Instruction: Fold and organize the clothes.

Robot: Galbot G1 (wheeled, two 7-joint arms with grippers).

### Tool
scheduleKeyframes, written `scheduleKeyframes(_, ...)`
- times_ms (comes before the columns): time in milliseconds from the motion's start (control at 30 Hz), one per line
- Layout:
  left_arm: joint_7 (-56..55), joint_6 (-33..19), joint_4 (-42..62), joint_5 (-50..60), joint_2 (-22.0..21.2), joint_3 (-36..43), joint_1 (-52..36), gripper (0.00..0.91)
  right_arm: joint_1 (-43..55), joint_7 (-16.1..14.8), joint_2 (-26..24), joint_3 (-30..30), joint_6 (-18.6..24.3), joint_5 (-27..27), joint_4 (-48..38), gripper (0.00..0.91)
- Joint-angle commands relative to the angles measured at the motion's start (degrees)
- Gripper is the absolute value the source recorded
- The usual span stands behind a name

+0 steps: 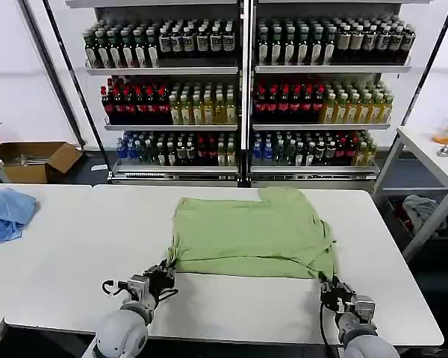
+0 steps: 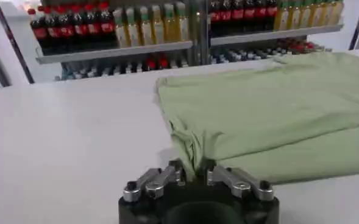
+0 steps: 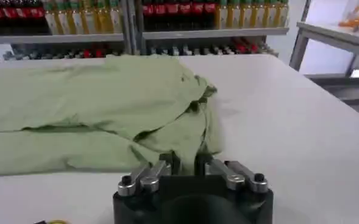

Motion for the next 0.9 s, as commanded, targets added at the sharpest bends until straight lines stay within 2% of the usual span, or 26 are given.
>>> scheduleKeyframes(33,0.8,0.9,-1.7,-7.5,0.1,-1.4,1.3,0.02,-2.2,0.0,-0.7,0.9,-0.3,1.3,3.3,0.0)
scheduleKeyframes(367,0.8,1.9,-12.7,-9.6,2.0,-4.5,12.6,0.02,-13.6,0.1,-1.5,4.6,0.1,0.9,13.6,0.0)
scheduleKeyframes(567,0.2,2.3,-20.6,-9.5,4.9,-6.3,21.2,0.02,-24.4,-0.3,-0.2,5.9,1.4,-2.1,19.4,0.0)
scheduleKeyframes(733,-0.3,3.2,-23.4,-9.1,6.1,-8.0,24.2,0.02,-30.5,-0.5,0.5,6.9,2.3,-5.3,22.3,0.0)
scheduleKeyframes(867,-0.7,4.2,-24.9,-9.0,7.6,-9.5,26.1,0.02,-33.3,-0.8,0.8,9.0,1.2,-5.9,24.4,0.0)
scheduleKeyframes(900,-0.7,4.2,-25.2,-9.0,7.9,-9.8,26.4,0.04,-33.6,-1.1,0.8,9.3,0.8,-5.9,24.9,0.464)
